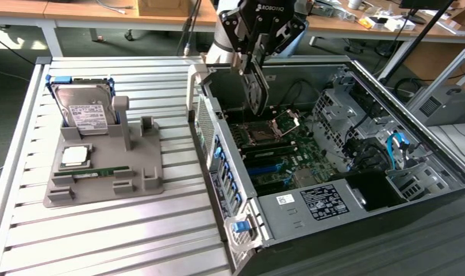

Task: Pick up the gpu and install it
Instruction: 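Pick up the gpu and move the gpu toward the slot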

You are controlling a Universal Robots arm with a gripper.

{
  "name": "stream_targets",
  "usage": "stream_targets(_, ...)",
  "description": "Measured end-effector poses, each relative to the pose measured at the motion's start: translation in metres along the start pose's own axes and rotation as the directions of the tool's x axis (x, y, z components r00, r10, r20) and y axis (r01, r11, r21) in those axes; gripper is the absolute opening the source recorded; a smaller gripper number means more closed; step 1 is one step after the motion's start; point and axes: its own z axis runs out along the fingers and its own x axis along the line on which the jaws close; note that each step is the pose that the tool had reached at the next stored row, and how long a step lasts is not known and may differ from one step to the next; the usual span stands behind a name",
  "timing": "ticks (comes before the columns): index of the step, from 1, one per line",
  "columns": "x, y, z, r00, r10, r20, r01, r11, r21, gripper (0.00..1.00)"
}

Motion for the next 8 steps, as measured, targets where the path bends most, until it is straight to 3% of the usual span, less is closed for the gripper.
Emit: stream_targets(8, -0.0045, -0.0075, 0.0014, 1.0000, 0.000, 0.0000, 0.000, 1.0000, 0.0000, 0.27)
